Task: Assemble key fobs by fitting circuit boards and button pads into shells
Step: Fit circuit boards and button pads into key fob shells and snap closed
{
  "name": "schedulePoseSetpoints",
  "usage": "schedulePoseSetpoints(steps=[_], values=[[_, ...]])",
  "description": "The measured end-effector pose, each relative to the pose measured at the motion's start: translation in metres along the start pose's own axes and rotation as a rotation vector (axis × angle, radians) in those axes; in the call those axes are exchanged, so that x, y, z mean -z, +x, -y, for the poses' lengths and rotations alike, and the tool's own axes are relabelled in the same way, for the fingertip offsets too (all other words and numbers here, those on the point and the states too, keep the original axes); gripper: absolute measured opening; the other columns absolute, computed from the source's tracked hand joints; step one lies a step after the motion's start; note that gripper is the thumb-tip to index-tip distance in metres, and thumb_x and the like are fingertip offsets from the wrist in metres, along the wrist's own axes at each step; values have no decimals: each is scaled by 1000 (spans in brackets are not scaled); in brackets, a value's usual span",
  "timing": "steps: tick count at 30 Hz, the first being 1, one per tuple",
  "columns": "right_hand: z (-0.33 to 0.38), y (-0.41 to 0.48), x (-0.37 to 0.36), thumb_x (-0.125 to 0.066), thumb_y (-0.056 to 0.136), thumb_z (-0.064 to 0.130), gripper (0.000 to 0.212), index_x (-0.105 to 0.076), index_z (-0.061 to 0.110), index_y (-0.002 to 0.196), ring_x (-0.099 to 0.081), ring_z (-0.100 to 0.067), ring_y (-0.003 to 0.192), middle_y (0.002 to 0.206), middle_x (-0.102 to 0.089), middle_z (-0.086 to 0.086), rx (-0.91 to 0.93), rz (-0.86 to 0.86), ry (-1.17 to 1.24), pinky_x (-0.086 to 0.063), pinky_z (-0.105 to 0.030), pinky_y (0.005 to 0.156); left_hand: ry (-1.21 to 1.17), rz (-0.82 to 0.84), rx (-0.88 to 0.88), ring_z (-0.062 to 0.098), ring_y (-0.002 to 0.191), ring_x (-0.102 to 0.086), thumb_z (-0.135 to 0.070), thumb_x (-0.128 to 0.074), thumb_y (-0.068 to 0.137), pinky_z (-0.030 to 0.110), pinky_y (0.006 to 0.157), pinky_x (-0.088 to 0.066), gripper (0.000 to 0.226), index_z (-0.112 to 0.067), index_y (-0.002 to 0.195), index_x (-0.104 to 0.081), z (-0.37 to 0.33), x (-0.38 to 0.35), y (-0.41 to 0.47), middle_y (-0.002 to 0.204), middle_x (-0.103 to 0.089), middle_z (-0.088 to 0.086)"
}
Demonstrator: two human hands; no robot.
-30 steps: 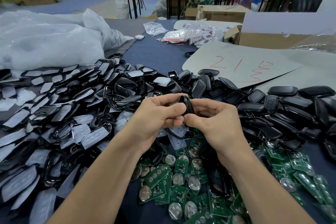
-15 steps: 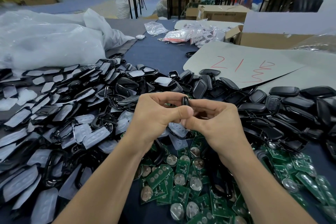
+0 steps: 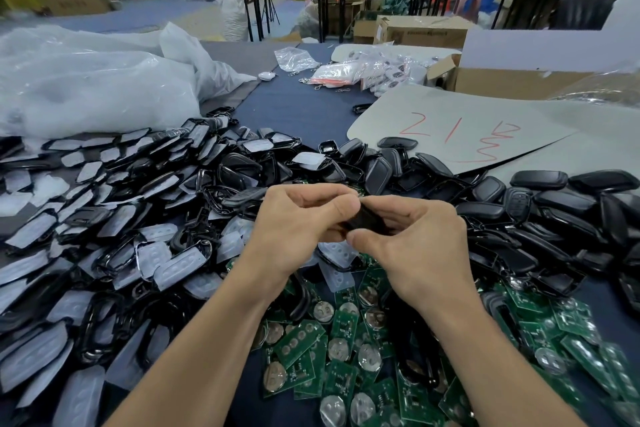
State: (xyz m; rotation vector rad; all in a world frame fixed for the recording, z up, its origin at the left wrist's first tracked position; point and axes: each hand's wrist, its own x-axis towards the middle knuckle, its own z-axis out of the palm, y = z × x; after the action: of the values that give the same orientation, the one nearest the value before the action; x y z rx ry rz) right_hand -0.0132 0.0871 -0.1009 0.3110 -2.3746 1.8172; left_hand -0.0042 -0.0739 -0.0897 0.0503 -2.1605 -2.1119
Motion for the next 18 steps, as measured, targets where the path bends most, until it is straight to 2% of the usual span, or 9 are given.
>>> schedulePoseSetpoints(steps=[3,6,9,10,13,14,16,18], values=[[1,-2,-2,-97,59,16,41,-80,43,85,-68,15,77,79,-70,38,40,-21,-107,-47,-1,71,19,-58,-14,14,72,-76,-6,-79,89,24,62,-60,19,-22,82,-86,2,1,2,80,-80,7],[-2,-1,-2,-96,60,17,42,-81,38,94,-67,17,78,81,-68,42,60,-46,-158,-46,0,71,29,-78,-22,19,74,-77,-5,-79,88,23,61,-60,22,-25,80,-86,4,1,3,80,-80,7],[-3,0,-4,-92,65,15,40,-82,35,98,-71,8,76,82,-74,30,77,-45,-154,-53,-9,70,-23,-97,-14,23,75,-79,-1,-78,88,25,62,-62,28,-25,77,-85,5,-1,4,81,-80,11],[-4,2,-4,-90,69,12,35,-83,33,97,-73,3,77,82,-77,23,44,-34,-75,-56,-13,71,-60,-100,-9,24,74,-79,1,-77,88,26,63,-62,28,-23,76,-85,5,-1,4,81,-80,12],[-5,10,4,-79,83,-1,21,-85,18,88,-76,-15,78,86,-81,-4,-210,87,405,-61,-26,71,-144,-83,-13,26,74,-78,2,-75,87,26,64,-63,24,-18,78,-85,4,0,5,82,-79,15],[-6,12,8,-76,85,-3,21,-85,16,87,-75,-18,77,87,-80,-9,-255,126,474,-61,-27,69,-157,-67,-23,26,74,-79,2,-75,87,27,65,-63,24,-18,79,-85,4,0,5,82,-80,15],[-8,14,12,-76,84,-4,22,-85,16,86,-75,-21,75,86,-80,-12,-261,137,469,-63,-30,69,-142,-42,-53,24,75,-79,3,-75,87,28,67,-64,25,-19,80,-85,4,-1,4,82,-80,13],[-9,13,10,-78,82,-5,27,-85,22,85,-76,-22,75,83,-80,-10,-197,80,385,-63,-35,75,-39,-37,-80,22,79,-79,-1,-77,89,32,72,-65,25,-24,83,-85,7,-1,3,84,-81,7]])
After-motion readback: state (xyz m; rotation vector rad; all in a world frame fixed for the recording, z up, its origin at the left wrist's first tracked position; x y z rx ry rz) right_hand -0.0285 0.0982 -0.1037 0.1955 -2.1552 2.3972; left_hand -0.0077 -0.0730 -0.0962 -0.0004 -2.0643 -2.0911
